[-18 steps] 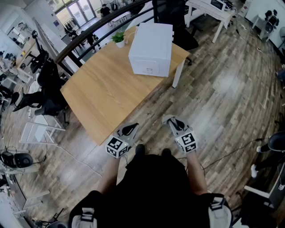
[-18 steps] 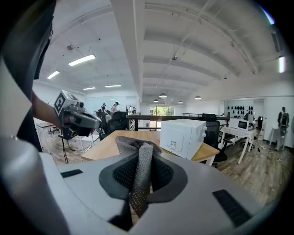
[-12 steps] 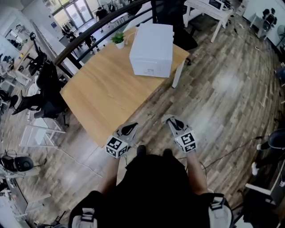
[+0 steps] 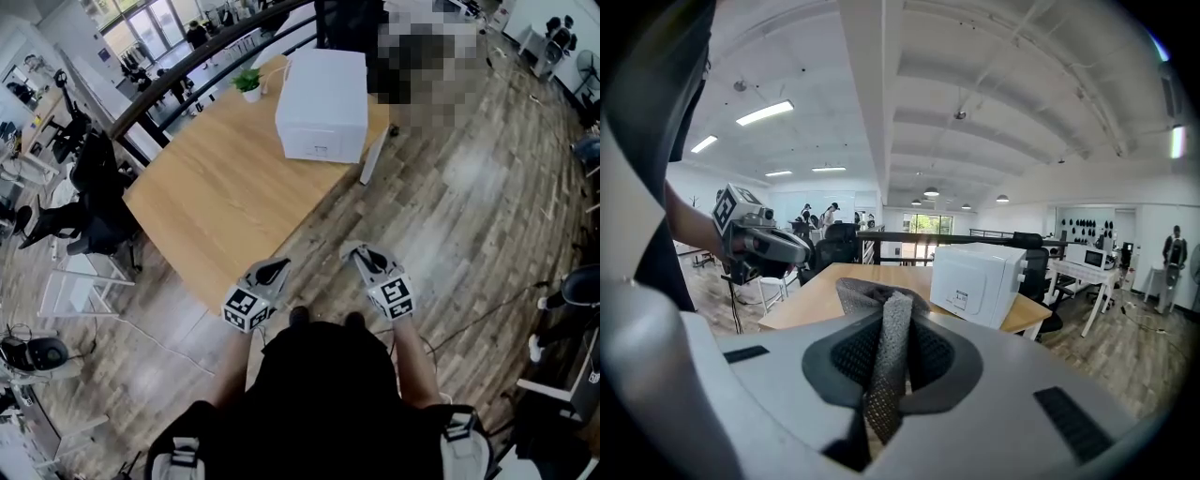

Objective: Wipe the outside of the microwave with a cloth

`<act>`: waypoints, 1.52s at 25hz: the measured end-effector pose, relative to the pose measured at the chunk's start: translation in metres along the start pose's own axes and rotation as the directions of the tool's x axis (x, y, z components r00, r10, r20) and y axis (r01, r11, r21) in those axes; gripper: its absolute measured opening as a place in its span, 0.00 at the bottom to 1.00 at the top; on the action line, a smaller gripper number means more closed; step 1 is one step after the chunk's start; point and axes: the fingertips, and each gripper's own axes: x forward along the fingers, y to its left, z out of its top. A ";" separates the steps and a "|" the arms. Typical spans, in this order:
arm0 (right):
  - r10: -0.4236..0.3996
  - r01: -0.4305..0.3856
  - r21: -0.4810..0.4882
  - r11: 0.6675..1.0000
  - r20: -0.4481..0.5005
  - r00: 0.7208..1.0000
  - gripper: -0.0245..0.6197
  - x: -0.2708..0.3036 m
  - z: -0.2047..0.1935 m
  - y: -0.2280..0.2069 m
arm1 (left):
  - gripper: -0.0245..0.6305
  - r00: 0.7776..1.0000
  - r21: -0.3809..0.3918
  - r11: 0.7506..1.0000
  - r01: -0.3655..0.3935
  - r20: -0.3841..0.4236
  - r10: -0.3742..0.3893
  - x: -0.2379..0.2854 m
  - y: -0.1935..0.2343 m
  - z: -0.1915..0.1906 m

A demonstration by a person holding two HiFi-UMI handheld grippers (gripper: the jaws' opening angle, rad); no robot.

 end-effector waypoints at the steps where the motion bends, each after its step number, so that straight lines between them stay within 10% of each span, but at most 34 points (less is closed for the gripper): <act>1: -0.005 0.005 -0.001 1.000 0.000 1.000 0.09 0.002 0.001 0.000 | 0.04 1.000 0.000 1.000 0.005 0.000 -0.005 -0.001 0.003 -0.001; 27: -0.097 0.100 0.049 0.994 -0.055 0.994 0.09 0.057 0.007 0.059 | 0.04 0.994 0.003 0.994 0.110 -0.029 -0.110 -0.046 0.069 -0.021; 38: -0.062 0.063 0.027 0.998 -0.032 0.998 0.09 0.060 0.011 0.012 | 0.04 0.998 -0.023 0.998 0.057 -0.019 -0.058 -0.004 0.082 -0.008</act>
